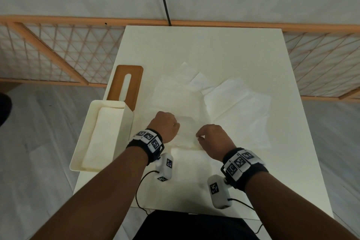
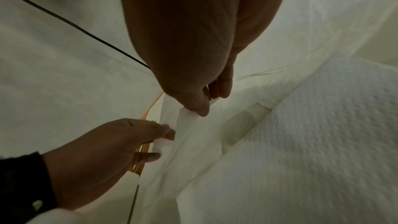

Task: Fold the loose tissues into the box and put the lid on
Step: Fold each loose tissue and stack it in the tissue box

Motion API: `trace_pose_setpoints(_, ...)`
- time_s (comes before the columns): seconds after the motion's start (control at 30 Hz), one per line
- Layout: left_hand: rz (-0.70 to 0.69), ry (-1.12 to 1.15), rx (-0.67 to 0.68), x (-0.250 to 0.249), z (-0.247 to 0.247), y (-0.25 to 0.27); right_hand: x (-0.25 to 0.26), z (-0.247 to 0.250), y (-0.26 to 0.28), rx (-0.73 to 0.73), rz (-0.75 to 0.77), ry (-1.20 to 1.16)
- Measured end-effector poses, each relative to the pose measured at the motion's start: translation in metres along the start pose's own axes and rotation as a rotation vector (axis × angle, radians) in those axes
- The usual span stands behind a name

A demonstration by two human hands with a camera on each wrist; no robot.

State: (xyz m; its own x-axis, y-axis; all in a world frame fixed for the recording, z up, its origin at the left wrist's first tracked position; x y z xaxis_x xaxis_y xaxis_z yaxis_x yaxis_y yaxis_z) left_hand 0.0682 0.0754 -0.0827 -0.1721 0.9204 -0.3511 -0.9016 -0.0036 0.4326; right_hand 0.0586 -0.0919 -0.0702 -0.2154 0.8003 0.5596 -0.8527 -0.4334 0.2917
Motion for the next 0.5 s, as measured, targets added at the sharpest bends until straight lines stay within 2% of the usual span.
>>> trace_pose_setpoints(0.1, -0.012, -0.032, -0.122, -0.005, 0.031, 0.001, -0.001, -0.004, -0.001, 0.036, -0.007, 0.007)
trace_pose_setpoints(0.33, -0.186, -0.081, -0.502, -0.042, 0.175, 0.039, -0.009, -0.019, -0.002, 0.134, -0.127, -0.065)
trace_pose_setpoints(0.43, -0.195, -0.138, -0.484, -0.049, 0.209, 0.058, -0.006, -0.017, -0.002, 0.165, -0.157, -0.156)
trace_pose_setpoints(0.5, -0.213, -0.136, -0.422, -0.053, 0.216, 0.066, 0.003, 0.007, -0.003, 0.035, -0.135, -0.275)
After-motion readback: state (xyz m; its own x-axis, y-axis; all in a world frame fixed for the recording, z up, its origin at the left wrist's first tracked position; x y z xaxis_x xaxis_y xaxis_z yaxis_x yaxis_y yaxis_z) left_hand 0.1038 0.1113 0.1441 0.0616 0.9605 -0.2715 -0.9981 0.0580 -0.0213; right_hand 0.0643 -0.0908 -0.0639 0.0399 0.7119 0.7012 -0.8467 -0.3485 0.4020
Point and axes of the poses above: each hand's wrist, its own y-axis away from the middle knuckle, its own z-axis out of the back of the hand, x = y × z, the point moved 9 cm from there along -y, towards the middle knuckle
